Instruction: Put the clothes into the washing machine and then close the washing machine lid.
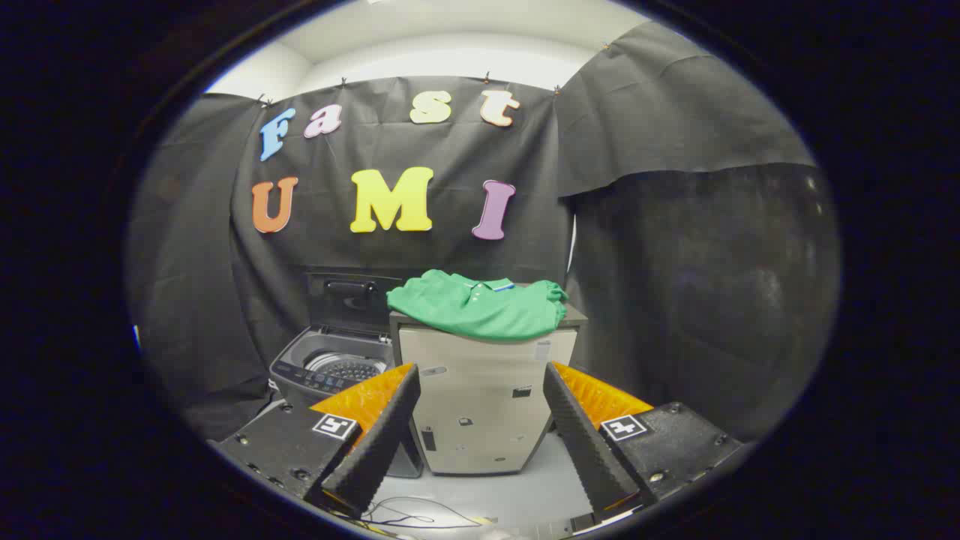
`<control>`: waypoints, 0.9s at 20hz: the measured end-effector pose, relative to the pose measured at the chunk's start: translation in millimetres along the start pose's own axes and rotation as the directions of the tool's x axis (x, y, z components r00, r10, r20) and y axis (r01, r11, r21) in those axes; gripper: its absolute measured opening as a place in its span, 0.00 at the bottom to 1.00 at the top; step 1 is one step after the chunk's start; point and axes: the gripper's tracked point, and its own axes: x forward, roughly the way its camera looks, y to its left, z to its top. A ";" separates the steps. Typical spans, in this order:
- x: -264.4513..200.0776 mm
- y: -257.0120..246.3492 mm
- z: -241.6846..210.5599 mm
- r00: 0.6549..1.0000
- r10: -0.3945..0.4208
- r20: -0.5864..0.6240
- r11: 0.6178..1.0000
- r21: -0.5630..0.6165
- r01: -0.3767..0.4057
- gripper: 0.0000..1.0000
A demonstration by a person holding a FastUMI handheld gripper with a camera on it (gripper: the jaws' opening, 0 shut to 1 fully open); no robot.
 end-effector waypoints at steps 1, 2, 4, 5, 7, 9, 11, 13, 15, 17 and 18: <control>-0.2 1.9 0.5 1.000 0.001 0.001 1.000 0.008 -0.001 1.00; 0.6 2.4 -0.9 1.000 0.001 -0.001 1.000 0.011 -0.001 1.00; 3.7 -0.1 -4.9 1.000 -0.007 -0.013 1.000 0.007 0.007 1.00; 3.1 0.6 -4.6 1.000 -0.005 -0.015 1.000 0.005 0.005 1.00; 4.0 0.1 -2.9 1.000 -0.008 -0.011 1.000 0.001 0.008 1.00; 3.6 0.0 -2.2 1.000 -0.010 -0.009 1.000 -0.006 0.010 1.00; 2.7 -0.1 -1.0 1.000 -0.015 -0.003 1.000 -0.001 0.015 1.00; 2.7 -2.5 -3.2 1.000 -0.018 -0.009 1.000 0.004 0.018 1.00; 2.6 -7.0 -0.4 1.000 -0.027 -0.002 1.000 0.002 0.027 1.00; 2.3 -8.3 -0.3 1.000 -0.028 0.003 1.000 -0.008 0.028 1.00; 2.4 -10.4 -0.7 0.999 -0.035 0.002 0.999 -0.012 0.035 1.00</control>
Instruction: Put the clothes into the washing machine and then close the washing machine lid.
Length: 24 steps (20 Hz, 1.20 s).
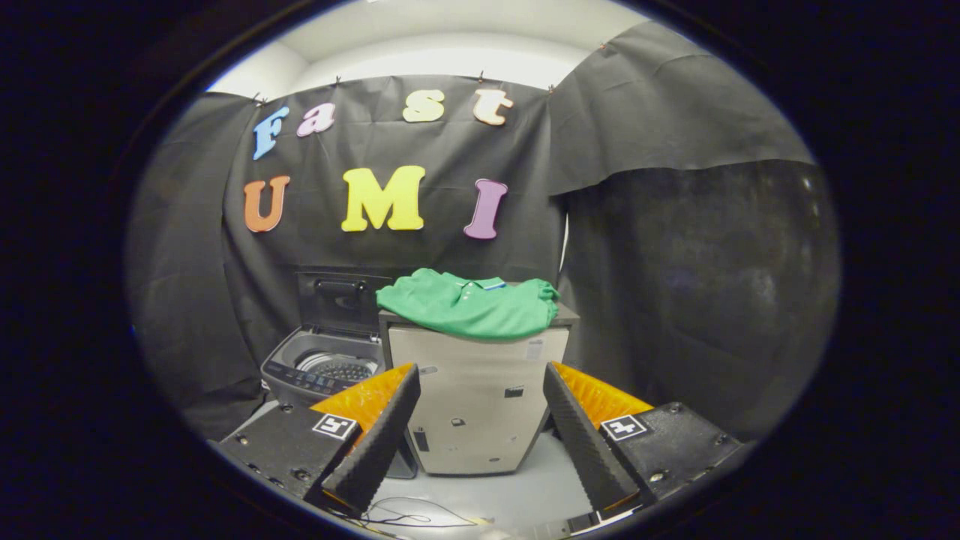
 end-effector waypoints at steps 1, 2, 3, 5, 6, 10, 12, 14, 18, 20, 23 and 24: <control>-1.0 -1.5 -0.5 1.000 -0.002 0.001 1.000 0.001 0.002 1.00; -2.1 -2.1 0.6 1.000 -0.005 0.001 1.000 0.008 0.005 1.00; -2.2 -2.3 -0.1 1.000 -0.009 0.000 1.000 0.017 0.009 1.00; -4.3 -4.0 -0.7 1.000 -0.014 -0.004 1.000 0.028 0.014 1.00; -5.9 -4.2 1.0 1.000 -0.017 -0.005 0.999 0.030 0.017 1.00; -5.7 -5.1 17.7 1.000 -0.024 0.008 0.999 0.032 0.024 1.00; -2.3 -4.3 30.8 1.000 -0.028 0.009 0.999 0.039 0.028 1.00; -0.1 -0.5 47.2 1.000 -0.024 0.015 0.999 0.049 0.023 1.00; 22.9 3.3 78.5 1.000 -0.023 -0.001 0.998 0.052 0.023 1.00; 40.1 2.6 96.8 1.000 -0.026 0.002 0.998 0.054 0.026 1.00; 78.9 4.9 121.3 1.000 -0.007 0.007 0.997 0.075 0.006 1.00; 94.6 6.6 128.0 1.000 0.001 0.002 0.997 0.077 -0.001 1.00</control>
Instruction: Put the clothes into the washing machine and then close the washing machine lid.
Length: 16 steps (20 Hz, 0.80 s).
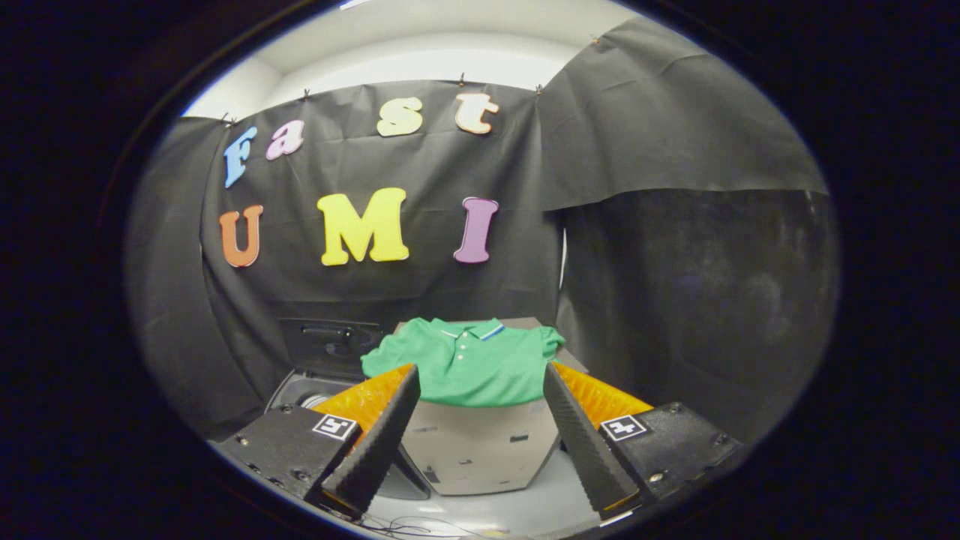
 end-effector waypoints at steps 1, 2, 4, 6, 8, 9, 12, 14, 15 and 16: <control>16.9 1.4 5.5 1.000 0.009 -0.012 1.000 0.004 -0.009 1.00; 32.6 3.4 10.6 0.999 0.021 -0.024 1.000 0.013 -0.020 1.00; 68.7 6.9 23.0 0.998 0.038 -0.048 0.999 0.020 -0.037 1.00; 106.8 10.3 31.1 0.996 0.042 -0.081 0.999 0.008 -0.041 1.00; 142.8 12.5 30.2 0.990 0.048 -0.129 0.999 0.008 -0.047 1.00; 161.2 13.8 26.8 0.985 0.052 -0.164 0.999 0.007 -0.052 1.00; 208.4 15.8 8.0 0.962 0.061 -0.265 0.998 0.015 -0.059 0.99; 235.1 19.0 -12.0 0.942 0.058 -0.331 0.998 0.016 -0.056 0.98; 247.9 18.6 -23.7 0.928 0.045 -0.371 0.999 0.007 -0.046 0.97; 258.3 19.0 -33.9 0.916 0.041 -0.399 0.999 0.004 -0.044 0.95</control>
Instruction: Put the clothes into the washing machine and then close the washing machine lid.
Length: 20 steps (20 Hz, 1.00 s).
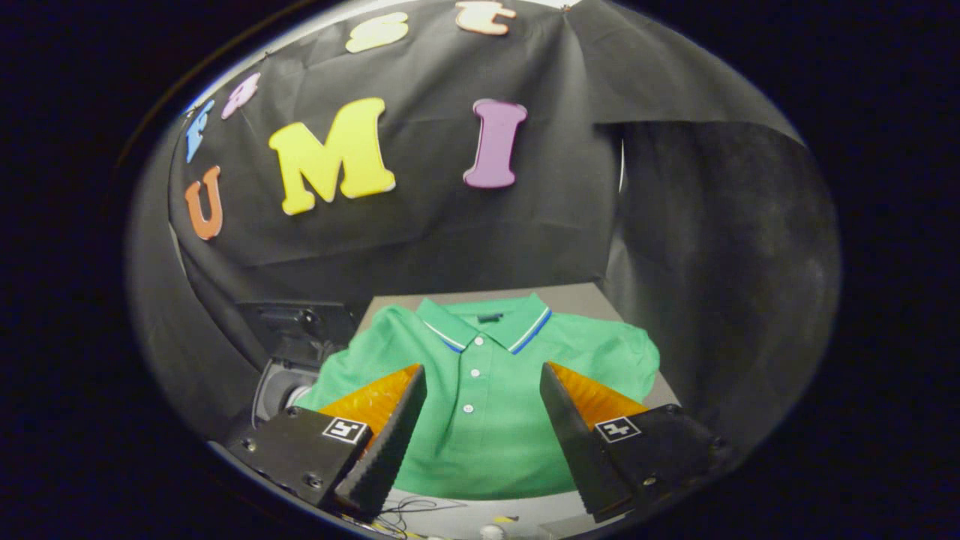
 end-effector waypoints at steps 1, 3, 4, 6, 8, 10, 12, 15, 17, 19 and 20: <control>10.2 0.8 -2.9 1.000 -0.006 -0.030 1.000 -0.004 0.006 0.95; 32.3 3.4 -11.2 0.996 -0.030 -0.081 0.999 -0.018 0.029 0.93; 38.5 3.0 -15.4 0.994 -0.041 -0.103 0.999 -0.017 0.039 0.92; 44.7 -3.0 -26.0 0.990 -0.053 -0.133 0.999 -0.005 0.053 0.90; 49.6 -1.8 -38.2 0.982 -0.053 -0.181 0.998 0.009 0.056 0.89; 50.3 0.1 -39.1 0.979 -0.065 -0.192 0.998 0.005 0.067 0.87; 48.7 2.2 -36.9 0.975 -0.076 -0.211 0.997 0.012 0.080 0.85; 51.3 2.8 -34.0 0.966 -0.094 -0.240 0.995 0.013 0.100 0.74; 52.6 6.6 -33.8 0.959 -0.108 -0.261 0.993 0.013 0.115 0.61; 53.9 8.6 -31.8 0.953 -0.122 -0.276 0.992 -0.005 0.126 0.47; 52.7 10.7 -29.5 0.952 -0.120 -0.280 0.993 -0.018 0.120 0.40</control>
